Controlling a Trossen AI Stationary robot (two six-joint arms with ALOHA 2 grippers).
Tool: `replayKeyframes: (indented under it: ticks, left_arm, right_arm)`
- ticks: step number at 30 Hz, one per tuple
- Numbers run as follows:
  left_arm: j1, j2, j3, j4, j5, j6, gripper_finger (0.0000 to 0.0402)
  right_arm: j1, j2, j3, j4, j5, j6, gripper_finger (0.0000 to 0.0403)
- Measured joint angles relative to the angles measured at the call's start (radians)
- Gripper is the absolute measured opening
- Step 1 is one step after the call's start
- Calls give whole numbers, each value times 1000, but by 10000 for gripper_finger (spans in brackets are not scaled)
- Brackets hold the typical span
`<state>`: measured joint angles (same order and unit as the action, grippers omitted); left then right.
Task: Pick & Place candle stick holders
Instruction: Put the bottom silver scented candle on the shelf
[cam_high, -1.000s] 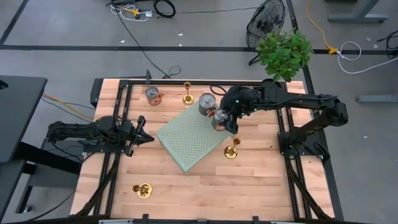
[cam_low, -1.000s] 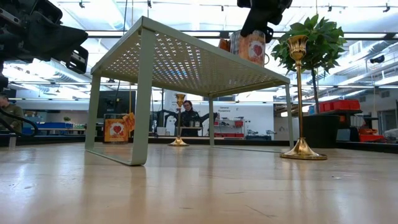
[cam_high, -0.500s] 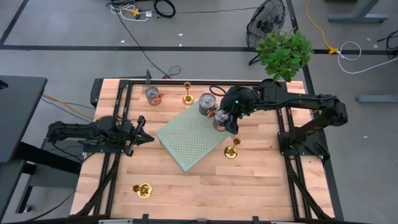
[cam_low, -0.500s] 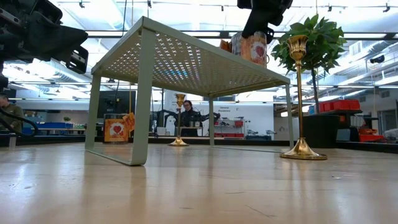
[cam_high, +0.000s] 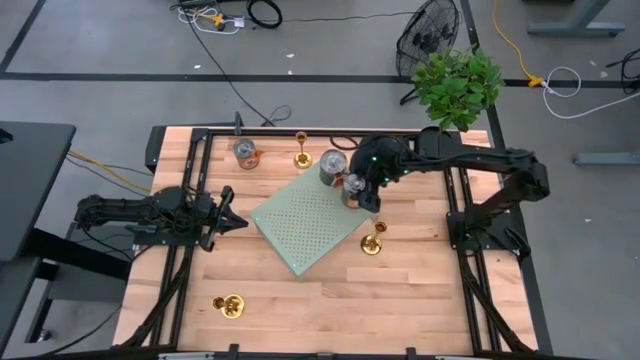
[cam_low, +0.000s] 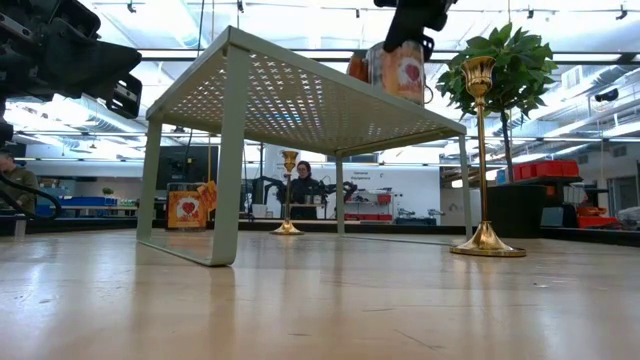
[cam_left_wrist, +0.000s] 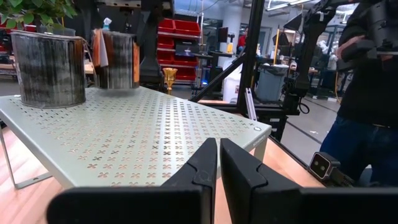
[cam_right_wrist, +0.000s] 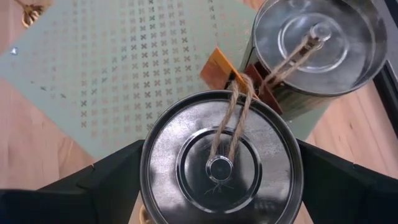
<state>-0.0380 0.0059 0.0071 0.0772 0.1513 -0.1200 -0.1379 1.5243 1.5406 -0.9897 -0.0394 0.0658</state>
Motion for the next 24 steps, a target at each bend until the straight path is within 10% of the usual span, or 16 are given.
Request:
replayKeyframes:
  ticks: [24]
  left_arm:
    - [0,0,0,0,0,0,25]
  right_arm:
    - [0,36,1,2,57,-4,366]
